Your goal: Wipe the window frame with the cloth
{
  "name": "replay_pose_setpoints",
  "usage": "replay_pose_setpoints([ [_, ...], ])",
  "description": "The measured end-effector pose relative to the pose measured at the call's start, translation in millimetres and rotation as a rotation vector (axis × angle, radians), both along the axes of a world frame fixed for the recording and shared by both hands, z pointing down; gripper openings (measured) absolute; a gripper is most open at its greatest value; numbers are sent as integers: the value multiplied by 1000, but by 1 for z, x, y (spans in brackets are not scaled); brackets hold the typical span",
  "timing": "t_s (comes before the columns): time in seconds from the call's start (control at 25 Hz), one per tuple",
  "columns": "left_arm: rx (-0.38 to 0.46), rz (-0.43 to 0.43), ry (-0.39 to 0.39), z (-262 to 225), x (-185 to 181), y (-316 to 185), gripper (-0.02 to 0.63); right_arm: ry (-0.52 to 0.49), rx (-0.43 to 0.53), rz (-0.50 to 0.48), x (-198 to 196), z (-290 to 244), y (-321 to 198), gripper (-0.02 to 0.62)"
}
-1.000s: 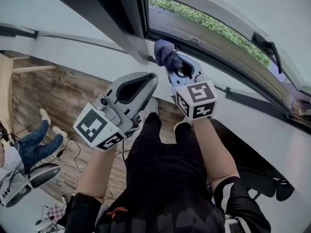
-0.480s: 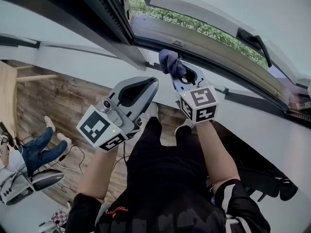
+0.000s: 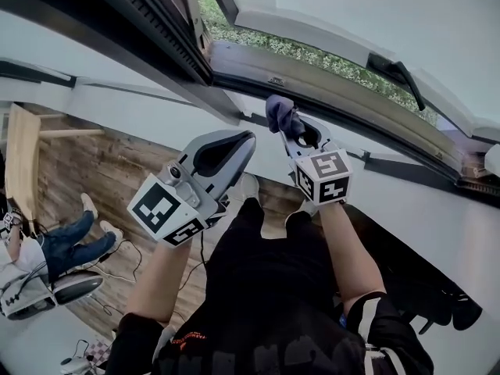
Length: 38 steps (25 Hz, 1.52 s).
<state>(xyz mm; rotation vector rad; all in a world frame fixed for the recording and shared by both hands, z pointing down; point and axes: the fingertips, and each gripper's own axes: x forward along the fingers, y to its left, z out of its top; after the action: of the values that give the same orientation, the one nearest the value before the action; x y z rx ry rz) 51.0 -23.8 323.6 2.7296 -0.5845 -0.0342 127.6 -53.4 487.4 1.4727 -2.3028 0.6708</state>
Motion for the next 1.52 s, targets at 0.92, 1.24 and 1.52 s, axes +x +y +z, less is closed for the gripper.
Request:
replay_pose_setpoints([
  [0.92, 165, 49, 33, -87, 50, 13, 23, -229, 273, -28, 54, -182, 28, 105],
  [1.24, 189, 117, 63, -103, 86, 21, 23, -273, 327, 35, 107, -218, 52, 106],
  [1.52, 179, 194, 80, -107, 119, 30, 23, -254, 315, 129, 147, -216, 68, 104],
])
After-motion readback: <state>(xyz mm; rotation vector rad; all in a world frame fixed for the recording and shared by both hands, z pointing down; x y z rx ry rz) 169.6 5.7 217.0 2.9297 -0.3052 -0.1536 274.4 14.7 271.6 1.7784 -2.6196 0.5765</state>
